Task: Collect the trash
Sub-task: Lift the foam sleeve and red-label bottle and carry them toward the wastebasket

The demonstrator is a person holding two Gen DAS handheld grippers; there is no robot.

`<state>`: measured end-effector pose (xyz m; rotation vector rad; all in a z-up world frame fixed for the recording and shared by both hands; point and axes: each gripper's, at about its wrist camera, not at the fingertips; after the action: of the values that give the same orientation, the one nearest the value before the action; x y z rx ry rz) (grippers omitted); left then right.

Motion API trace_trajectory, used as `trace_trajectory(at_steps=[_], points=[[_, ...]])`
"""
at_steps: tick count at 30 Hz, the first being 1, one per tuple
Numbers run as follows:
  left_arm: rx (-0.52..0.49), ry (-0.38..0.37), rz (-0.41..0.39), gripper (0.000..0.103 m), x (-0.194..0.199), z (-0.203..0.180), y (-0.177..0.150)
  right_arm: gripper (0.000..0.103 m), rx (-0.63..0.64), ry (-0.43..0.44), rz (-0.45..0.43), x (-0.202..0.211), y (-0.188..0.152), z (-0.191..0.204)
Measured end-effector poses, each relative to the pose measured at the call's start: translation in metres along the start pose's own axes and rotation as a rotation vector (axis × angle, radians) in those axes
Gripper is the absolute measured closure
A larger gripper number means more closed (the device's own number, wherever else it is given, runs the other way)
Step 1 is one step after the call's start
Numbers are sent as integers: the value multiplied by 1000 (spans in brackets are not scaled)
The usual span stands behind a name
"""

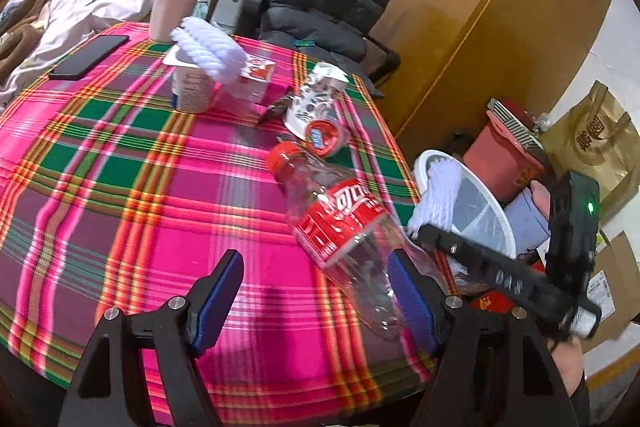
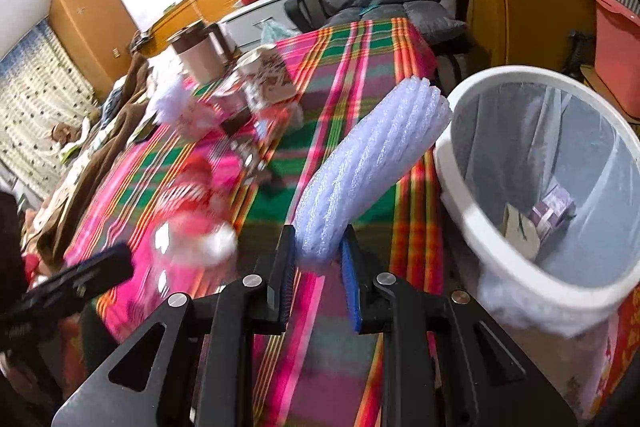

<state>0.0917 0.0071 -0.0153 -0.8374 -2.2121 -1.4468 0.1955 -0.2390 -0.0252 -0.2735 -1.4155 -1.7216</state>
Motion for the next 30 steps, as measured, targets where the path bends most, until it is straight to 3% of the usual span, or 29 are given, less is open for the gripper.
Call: trace_trajectory(at_steps=[8, 15, 27, 30], points=[[7, 36, -39, 29, 15, 2, 2, 79, 35, 119, 34, -10, -9, 20], [11, 56, -27, 29, 16, 5, -1, 79, 66, 188, 33, -14, -11, 39], [-9, 82, 32, 29, -19, -2, -2, 79, 125, 118, 55, -3, -20, 31], [-64, 129, 55, 31, -23, -3, -5, 78, 168, 84, 79, -2, -20, 31]])
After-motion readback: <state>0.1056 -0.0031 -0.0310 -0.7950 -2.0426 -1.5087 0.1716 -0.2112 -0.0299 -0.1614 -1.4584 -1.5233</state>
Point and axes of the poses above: each gripper's, at about its wrist camera, not at the fingertips, and x roughly against the way its jaws point, z to its left, y to its top, and after that the axes turned 7 degrees about -z, right-handed
